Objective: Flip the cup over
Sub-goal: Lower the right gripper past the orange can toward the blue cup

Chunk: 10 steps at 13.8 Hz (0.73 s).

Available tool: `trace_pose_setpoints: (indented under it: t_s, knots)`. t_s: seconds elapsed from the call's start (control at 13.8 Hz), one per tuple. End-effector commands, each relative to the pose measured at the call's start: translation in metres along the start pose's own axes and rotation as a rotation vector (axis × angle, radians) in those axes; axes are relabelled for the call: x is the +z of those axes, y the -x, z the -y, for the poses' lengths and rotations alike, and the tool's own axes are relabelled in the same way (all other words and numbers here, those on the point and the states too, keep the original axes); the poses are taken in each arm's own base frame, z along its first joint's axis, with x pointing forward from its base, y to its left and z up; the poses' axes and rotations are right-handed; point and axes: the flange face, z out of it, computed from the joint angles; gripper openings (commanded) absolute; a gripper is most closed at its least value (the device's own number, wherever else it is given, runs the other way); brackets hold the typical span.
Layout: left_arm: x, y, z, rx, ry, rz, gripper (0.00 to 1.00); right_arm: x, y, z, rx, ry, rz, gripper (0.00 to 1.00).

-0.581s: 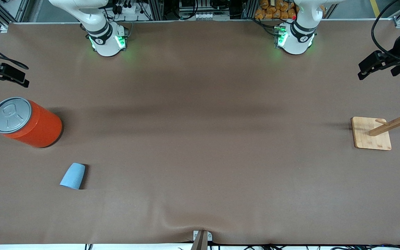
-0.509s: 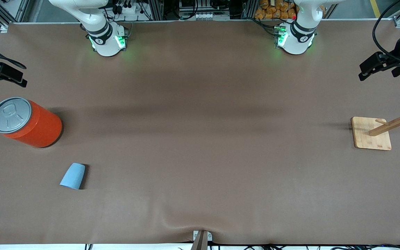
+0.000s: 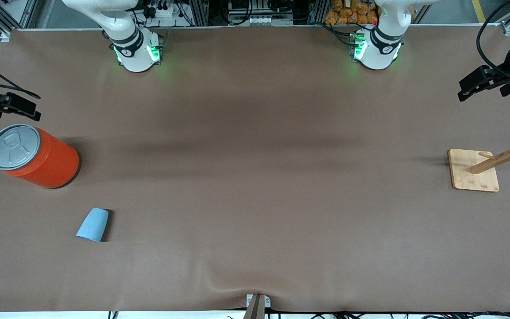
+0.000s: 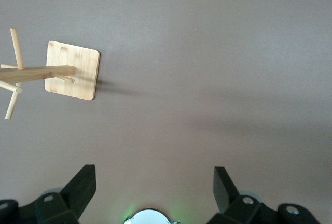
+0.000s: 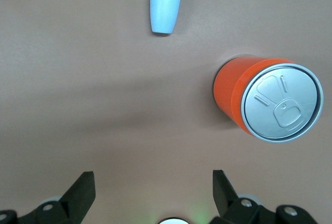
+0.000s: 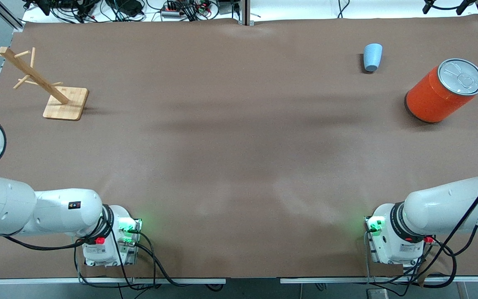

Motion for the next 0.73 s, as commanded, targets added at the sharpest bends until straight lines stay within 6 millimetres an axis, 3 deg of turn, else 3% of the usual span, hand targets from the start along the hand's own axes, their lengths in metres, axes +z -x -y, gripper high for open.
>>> trace_pose_setpoints:
  t_s: [0.0,0.07,0.22,0.29,0.51,0.65]
  knots:
    - [-0.003,0.001,0.006,0.009,-0.005,0.021,1.0,-0.009,-0.003,-0.007,0.017,-0.01,-0.027,1.0]
    - [-0.002,0.002,0.006,0.01,-0.008,0.026,1.0,-0.005,-0.012,0.0,0.006,-0.01,-0.059,1.0]
    - [0.001,0.003,0.014,-0.002,-0.009,0.043,1.0,0.031,-0.041,0.005,0.012,0.008,-0.03,1.0]
    - [0.0,0.004,0.018,-0.006,-0.008,0.042,1.0,0.045,-0.05,-0.002,0.027,0.003,-0.01,1.0]
    - [0.001,0.006,0.018,-0.008,-0.01,0.045,1.0,0.125,-0.095,0.003,0.028,0.002,0.064,1.0]
    - [0.001,0.006,0.021,-0.016,-0.01,0.045,1.0,0.203,-0.135,0.014,0.027,-0.01,0.08,1.0]
